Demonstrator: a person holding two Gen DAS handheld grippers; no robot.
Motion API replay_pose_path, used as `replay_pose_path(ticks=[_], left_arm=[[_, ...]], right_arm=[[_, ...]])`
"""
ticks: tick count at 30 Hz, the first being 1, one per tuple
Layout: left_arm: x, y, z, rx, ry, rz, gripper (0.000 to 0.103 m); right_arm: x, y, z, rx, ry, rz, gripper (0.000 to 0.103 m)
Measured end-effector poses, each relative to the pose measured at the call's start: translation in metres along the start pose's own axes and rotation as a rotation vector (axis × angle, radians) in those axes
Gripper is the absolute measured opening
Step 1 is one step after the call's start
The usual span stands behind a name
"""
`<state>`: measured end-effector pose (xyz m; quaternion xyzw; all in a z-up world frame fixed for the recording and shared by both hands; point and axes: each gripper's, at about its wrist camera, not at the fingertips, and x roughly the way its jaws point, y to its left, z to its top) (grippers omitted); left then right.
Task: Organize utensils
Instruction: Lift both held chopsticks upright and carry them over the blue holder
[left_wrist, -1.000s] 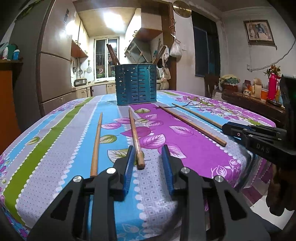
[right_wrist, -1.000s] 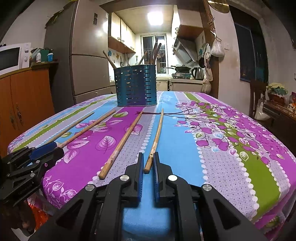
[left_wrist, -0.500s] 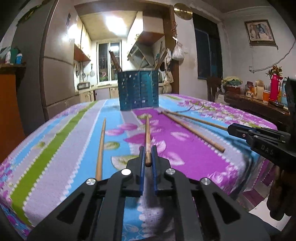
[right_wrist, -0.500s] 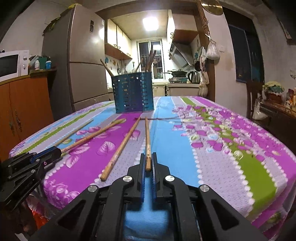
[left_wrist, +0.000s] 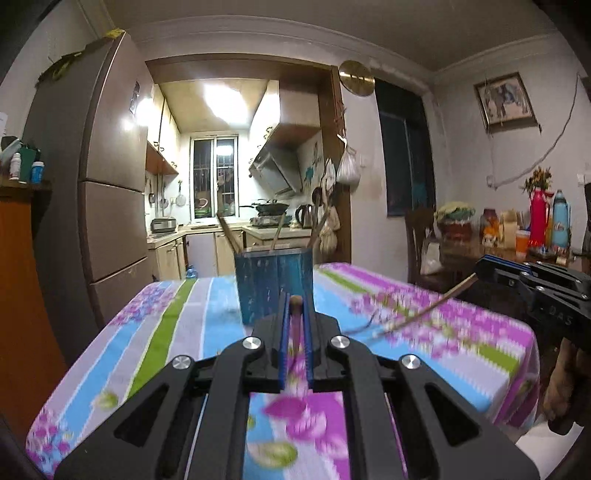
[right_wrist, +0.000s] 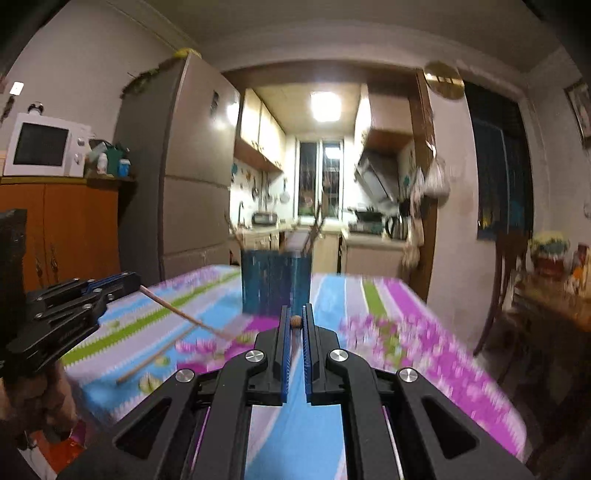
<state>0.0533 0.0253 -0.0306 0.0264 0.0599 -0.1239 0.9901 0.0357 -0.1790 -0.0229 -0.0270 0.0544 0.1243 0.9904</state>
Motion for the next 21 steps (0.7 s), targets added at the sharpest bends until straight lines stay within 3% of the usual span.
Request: replay_pose_path(ticks=[8, 21], left_arm=[[0.043, 0.001, 0.050, 0.017, -0.017, -0.009, 0.005], [0.061, 0.016, 0.074, -0.016, 0.031, -0.010, 0.005]], right_arm=[[0.032, -0.024, 0.050, -0.001, -0.006, 0.058, 0.007], [0.066, -0.038, 0.078, 0.015, 0.025, 0.103, 0.007]])
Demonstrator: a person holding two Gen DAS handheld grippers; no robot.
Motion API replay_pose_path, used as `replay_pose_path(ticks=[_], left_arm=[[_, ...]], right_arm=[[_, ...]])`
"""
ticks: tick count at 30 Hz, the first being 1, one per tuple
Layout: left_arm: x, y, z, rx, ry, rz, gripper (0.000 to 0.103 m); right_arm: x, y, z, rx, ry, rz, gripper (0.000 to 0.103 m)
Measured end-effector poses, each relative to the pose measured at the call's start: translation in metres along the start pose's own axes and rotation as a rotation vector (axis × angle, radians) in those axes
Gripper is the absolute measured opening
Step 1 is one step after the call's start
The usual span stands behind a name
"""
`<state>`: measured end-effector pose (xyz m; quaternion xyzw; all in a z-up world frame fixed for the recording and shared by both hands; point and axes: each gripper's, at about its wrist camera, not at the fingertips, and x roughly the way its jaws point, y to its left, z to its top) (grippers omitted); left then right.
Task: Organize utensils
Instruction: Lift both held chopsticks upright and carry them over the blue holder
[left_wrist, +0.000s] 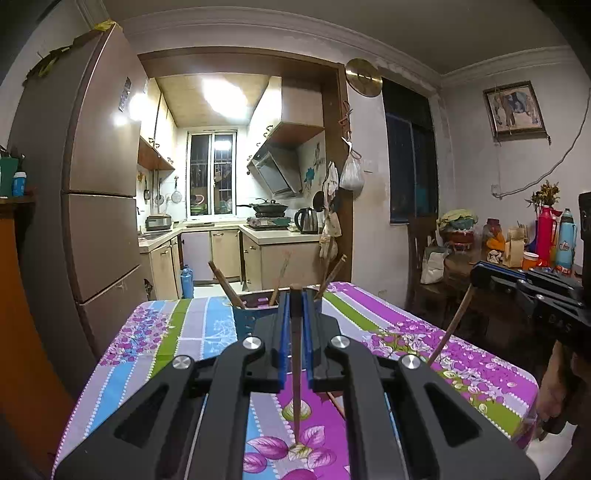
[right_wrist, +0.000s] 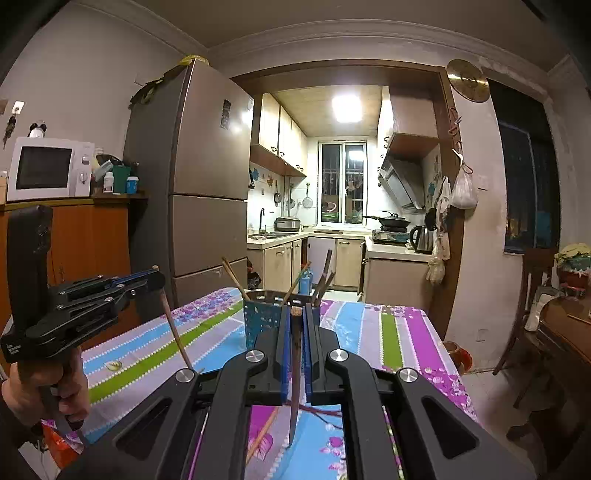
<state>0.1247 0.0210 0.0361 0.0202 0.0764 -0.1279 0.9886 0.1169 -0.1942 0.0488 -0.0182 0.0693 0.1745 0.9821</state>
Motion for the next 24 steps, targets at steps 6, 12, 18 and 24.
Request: replay_pose_path(ticks=[6, 12, 18, 24], left_arm=[[0.004, 0.008, 0.020, -0.014, 0.004, 0.007, 0.005], [0.011, 0.016, 0.043, -0.019, -0.006, 0.007, 0.005], [0.019, 0.021, 0.072, -0.023, -0.032, 0.015, 0.005], [0.025, 0.023, 0.102, -0.018, -0.078, 0.027, 0.005]], right_arm=[[0.015, -0.004, 0.021, 0.010, 0.015, 0.020, 0.007], [0.026, -0.001, 0.046, -0.012, 0.011, 0.032, 0.007], [0.041, -0.002, 0.081, -0.020, -0.009, 0.046, 0.007], [0.060, -0.007, 0.111, -0.018, -0.023, 0.053, 0.007]])
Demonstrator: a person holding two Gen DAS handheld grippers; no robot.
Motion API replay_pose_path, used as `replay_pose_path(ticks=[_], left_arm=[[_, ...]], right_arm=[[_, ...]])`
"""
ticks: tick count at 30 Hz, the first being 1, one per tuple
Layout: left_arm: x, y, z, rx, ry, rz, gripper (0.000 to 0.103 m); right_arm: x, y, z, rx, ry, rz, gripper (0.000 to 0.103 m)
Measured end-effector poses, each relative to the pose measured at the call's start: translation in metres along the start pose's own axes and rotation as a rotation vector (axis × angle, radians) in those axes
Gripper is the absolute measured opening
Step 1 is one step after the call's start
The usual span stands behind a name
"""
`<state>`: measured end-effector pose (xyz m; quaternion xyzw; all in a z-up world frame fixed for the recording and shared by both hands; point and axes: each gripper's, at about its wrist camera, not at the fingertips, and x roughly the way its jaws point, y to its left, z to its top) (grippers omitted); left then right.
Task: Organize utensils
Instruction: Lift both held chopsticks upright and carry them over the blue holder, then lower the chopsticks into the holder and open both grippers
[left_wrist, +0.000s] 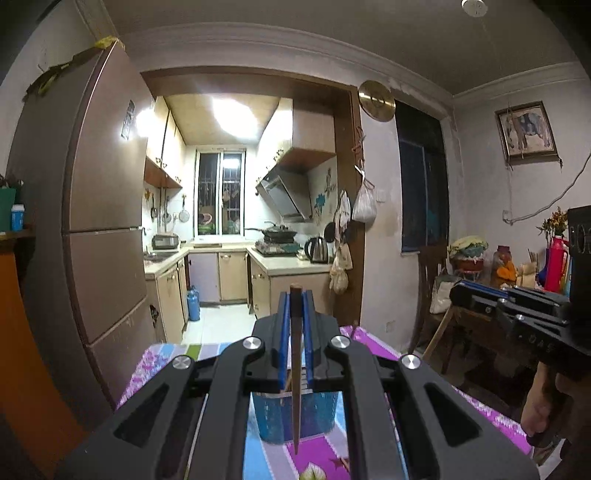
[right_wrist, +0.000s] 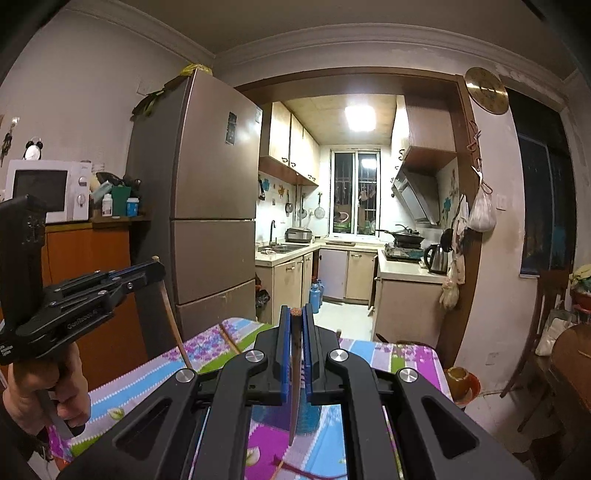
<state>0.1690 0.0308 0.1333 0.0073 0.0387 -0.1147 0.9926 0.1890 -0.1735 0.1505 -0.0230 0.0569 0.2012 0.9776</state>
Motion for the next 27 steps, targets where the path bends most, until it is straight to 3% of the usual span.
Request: replay_pose_path(ticks=[14, 20, 27], left_arm=[[0.056, 0.003, 0.052, 0.022, -0.062, 0.052, 0.005], [0.090, 0.017, 0.044, 0.000, -0.039, 0.067, 0.005], [0.122, 0.027, 0.016, -0.011, 0.026, 0.073, 0.005]], right_arm=[[0.065, -0.004, 0.080, -0.031, -0.042, 0.007, 0.007], [0.104, -0.010, 0.075, -0.040, -0.001, -0.004, 0.007], [0.144, -0.023, 0.046, -0.014, 0.060, -0.009, 0.007]])
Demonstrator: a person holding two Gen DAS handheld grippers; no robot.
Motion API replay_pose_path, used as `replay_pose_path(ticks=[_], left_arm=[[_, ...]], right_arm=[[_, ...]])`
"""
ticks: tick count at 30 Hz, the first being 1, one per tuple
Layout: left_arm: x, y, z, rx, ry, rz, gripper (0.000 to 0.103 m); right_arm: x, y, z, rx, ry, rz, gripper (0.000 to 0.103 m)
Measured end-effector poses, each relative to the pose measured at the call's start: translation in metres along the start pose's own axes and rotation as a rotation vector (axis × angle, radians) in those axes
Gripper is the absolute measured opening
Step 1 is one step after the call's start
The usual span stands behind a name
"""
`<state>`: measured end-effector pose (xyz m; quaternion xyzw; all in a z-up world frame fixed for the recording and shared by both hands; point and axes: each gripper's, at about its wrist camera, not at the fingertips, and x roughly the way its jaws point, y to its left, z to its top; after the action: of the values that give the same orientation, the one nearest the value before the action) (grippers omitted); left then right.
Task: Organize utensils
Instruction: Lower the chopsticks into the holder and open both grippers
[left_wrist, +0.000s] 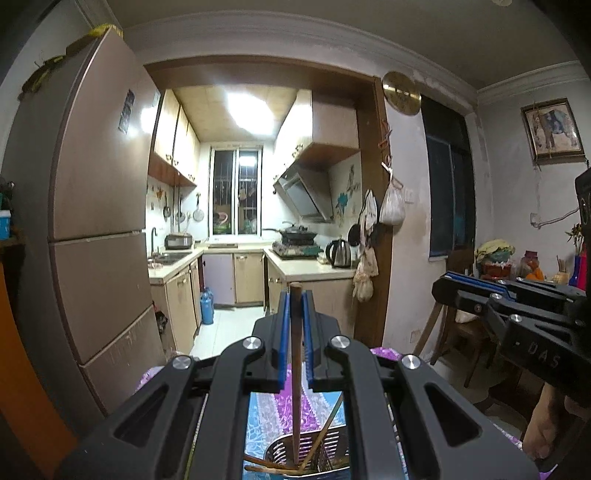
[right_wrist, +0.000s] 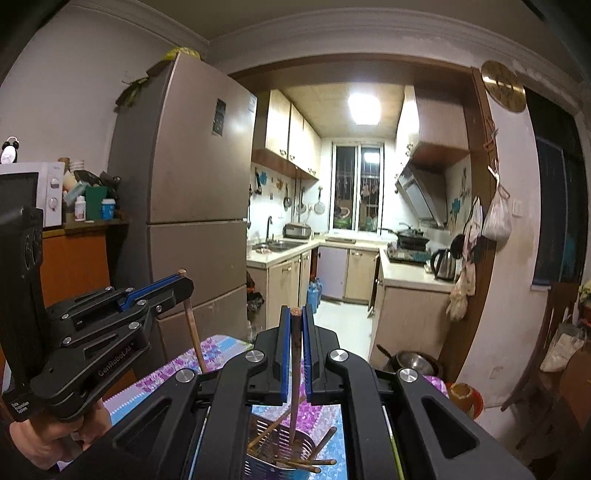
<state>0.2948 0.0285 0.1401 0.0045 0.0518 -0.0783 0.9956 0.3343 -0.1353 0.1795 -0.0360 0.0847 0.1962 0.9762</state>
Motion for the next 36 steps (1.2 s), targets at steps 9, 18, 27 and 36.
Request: replay_pose_path(ticks=[9, 18, 27, 36], left_arm=[[0.022, 0.000, -0.011, 0.006, 0.031, 0.004, 0.005], [0.034, 0.002, -0.017, 0.009, 0.034, 0.010, 0.005], [0.044, 0.003, -0.017, 0.014, 0.062, 0.011, 0.013], [0.019, 0.010, -0.012, -0.022, 0.027, 0.015, 0.038]], right_arm=[[0.026, -0.006, -0.019, 0.016, 0.045, 0.004, 0.007], [0.029, -0.004, -0.027, 0.017, 0.054, 0.010, 0.007], [0.037, -0.004, -0.031, 0.024, 0.066, 0.011, 0.008], [0.014, 0.001, -0.024, 0.031, 0.019, 0.006, 0.013]])
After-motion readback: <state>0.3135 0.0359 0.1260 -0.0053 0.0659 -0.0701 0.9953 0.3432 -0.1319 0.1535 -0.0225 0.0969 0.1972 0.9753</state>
